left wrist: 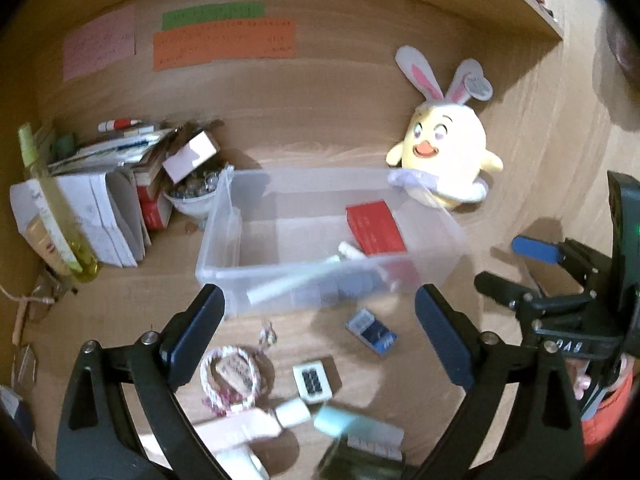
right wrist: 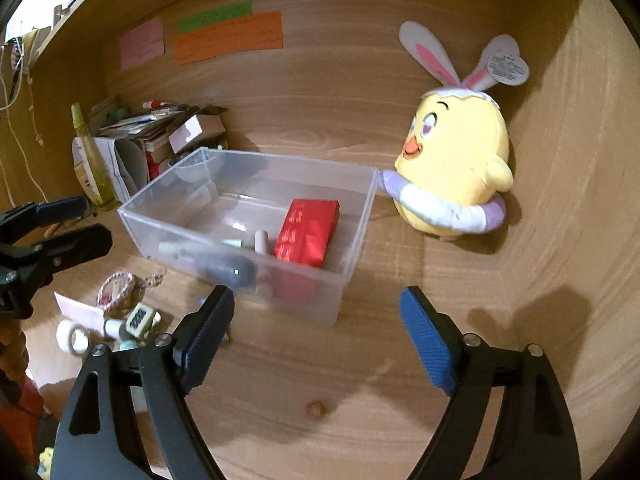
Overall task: Organize objects
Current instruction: 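Withdraw both tools from the bin toward the brown bead and green bottle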
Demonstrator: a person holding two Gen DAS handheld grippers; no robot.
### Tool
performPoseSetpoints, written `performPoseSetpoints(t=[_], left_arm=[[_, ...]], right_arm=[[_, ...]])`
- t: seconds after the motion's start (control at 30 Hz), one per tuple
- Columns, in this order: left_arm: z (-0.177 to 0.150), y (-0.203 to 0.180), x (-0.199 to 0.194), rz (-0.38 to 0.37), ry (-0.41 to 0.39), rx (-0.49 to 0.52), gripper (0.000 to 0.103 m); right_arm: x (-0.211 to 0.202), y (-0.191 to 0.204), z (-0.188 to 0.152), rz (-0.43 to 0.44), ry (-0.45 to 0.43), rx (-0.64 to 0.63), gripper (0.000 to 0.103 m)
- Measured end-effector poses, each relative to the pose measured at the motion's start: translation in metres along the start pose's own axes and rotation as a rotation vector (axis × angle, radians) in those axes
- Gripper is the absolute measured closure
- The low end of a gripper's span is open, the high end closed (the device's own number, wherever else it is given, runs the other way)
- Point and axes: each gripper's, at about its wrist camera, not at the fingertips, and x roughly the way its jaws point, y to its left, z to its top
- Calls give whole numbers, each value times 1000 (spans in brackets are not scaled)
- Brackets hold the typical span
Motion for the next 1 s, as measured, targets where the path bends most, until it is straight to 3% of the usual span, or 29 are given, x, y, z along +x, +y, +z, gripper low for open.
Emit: performPoseSetpoints(t=[0.4, 0.63, 0.77, 0.93, 1.0], left_arm=[[-47, -4, -7, -1, 57, 2, 6], [-66, -1, -8, -37, 78, -23, 6], [-77, -5, -12, -21, 83, -20, 6], [-86, -13, -20, -32, 80, 13, 7], [-91, -16, -21, -47, 90, 24, 13]], right_arm=[[-6, -6, -40, -18, 57, 6, 20], [8, -11, -56, -45, 100, -7, 20], [15, -14, -61, -35, 124, -3, 21], [19, -12, -63, -14, 148, -20, 33], [21, -10, -65, -9, 162, -33, 44]])
